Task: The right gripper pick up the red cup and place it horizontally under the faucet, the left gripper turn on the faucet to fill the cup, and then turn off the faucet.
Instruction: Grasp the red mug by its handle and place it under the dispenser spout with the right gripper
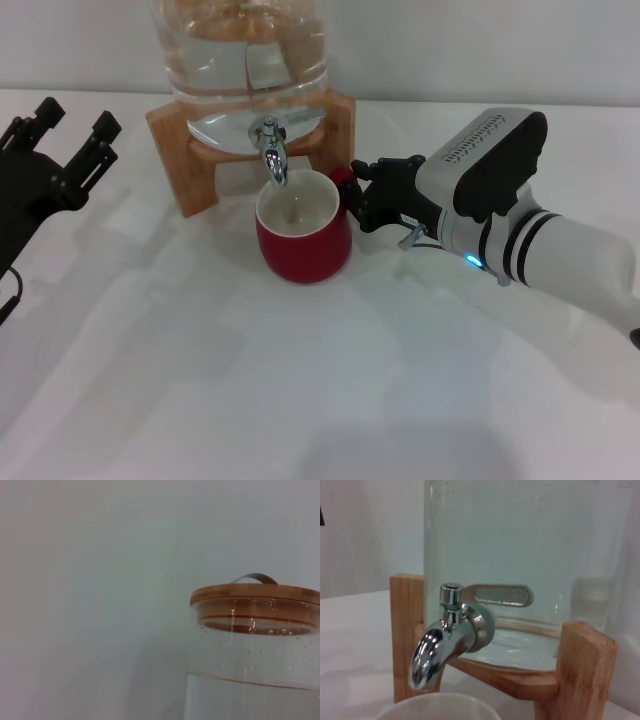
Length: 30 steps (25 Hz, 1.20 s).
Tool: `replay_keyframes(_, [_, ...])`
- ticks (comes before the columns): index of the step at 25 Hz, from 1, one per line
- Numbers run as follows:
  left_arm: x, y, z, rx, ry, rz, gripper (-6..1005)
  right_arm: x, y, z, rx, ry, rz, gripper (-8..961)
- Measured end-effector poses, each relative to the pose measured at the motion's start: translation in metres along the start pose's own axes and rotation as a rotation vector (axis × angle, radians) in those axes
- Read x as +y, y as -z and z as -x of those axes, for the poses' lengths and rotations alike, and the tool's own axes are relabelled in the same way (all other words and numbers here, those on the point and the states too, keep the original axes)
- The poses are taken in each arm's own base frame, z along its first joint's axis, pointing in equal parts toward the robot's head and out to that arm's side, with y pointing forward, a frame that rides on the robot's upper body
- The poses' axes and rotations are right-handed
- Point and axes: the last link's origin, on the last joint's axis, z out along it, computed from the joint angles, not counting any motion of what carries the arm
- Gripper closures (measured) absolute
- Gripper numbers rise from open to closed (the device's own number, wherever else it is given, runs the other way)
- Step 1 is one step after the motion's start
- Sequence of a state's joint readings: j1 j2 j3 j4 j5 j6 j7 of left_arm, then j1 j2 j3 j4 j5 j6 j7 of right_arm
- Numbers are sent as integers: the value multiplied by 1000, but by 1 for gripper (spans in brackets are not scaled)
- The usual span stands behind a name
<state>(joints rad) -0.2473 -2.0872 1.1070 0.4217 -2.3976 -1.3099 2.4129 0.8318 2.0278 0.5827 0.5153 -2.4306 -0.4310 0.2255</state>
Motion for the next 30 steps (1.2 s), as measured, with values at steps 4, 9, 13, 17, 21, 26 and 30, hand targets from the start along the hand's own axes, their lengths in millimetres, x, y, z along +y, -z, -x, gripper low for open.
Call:
replay_keyframes(4, [0,-1,0,1,-1,1,243,0,0,0,1,1,-1,697])
replay_keyframes(9, [0,-1,0,0,-1,2,243,0,0,-1,4,8,3,696])
replay_keyframes(13, [0,-1,0,0,-2,2,243,0,0,-3,12,17,3,687])
replay_keyframes(17, [0,-1,0,0,-2,2,243,-1,0,-4,28,19,-1,669])
replay_keyframes(21, [0,-1,-1,0,-2,3,243,0,0,-4,32,23,0,620])
replay_keyframes(26, [0,-2,-1,1,-2,3,243,-1,-1,-4,46,22,-5,575])
replay_keyframes(30, [0,-2,-1,1,-2,3,243,-2,-3,-4,56,18,-9,575])
